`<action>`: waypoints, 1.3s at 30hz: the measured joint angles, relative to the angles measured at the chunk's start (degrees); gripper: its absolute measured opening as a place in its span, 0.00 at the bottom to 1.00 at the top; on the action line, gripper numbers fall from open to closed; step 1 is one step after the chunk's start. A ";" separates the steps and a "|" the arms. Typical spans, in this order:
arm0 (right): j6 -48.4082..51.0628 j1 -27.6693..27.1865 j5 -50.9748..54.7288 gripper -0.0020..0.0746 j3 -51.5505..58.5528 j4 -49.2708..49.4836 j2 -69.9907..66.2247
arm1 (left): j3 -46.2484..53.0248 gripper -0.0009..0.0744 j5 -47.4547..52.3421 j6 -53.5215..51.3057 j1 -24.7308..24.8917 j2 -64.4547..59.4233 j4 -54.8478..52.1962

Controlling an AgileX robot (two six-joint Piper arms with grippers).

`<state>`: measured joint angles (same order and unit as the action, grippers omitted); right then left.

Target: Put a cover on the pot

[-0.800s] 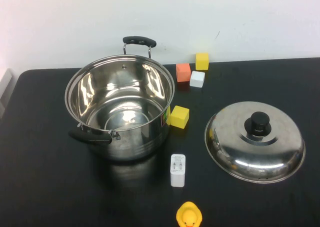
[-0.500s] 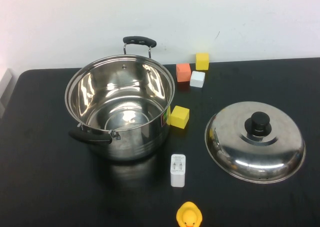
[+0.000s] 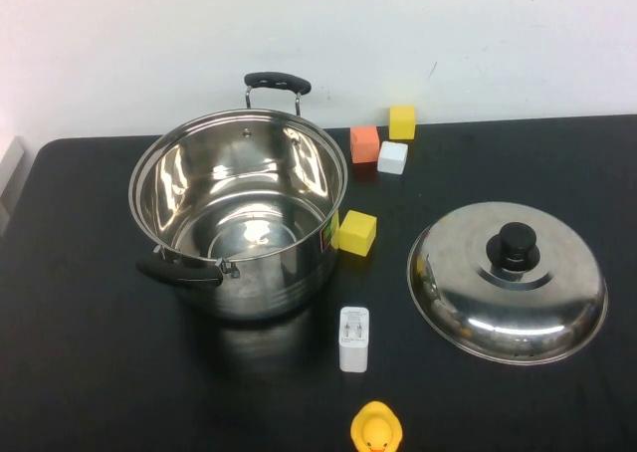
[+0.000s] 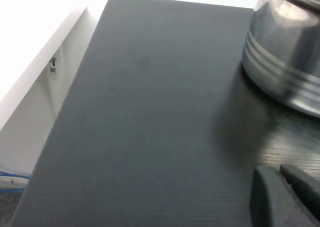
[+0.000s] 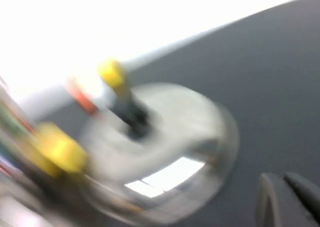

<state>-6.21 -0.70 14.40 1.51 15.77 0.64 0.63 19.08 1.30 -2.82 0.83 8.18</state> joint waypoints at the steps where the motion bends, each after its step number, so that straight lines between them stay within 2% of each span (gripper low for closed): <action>1: -2.38 0.00 -1.26 0.04 0.00 4.20 0.00 | 0.00 0.01 0.00 0.00 0.00 0.00 0.00; 3: -5.67 0.00 -2.55 0.04 0.00 11.21 0.00 | 0.00 0.01 0.00 0.00 0.00 0.00 0.00; 6: -5.10 0.00 -3.03 0.04 0.00 14.50 0.00 | 0.00 0.01 0.00 0.00 0.00 0.00 0.00; 20: 16.57 0.00 -1.23 0.04 -0.35 16.39 0.00 | 0.00 0.01 0.00 0.00 0.00 0.00 0.00; 28: 34.41 0.00 5.85 0.04 -12.50 16.77 -1.42 | 0.00 0.01 0.00 0.00 0.00 0.00 0.00; 34: 44.79 0.00 11.06 0.04 -20.08 18.14 -11.76 | 0.00 0.01 0.00 0.00 0.00 0.00 0.00; 39: 50.18 0.00 10.43 0.04 -23.12 19.31 -20.25 | 0.00 0.01 0.00 0.00 0.00 0.00 0.00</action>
<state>43.97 -0.70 24.83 -21.60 35.08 -19.61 0.63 19.08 1.30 -2.82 0.83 8.18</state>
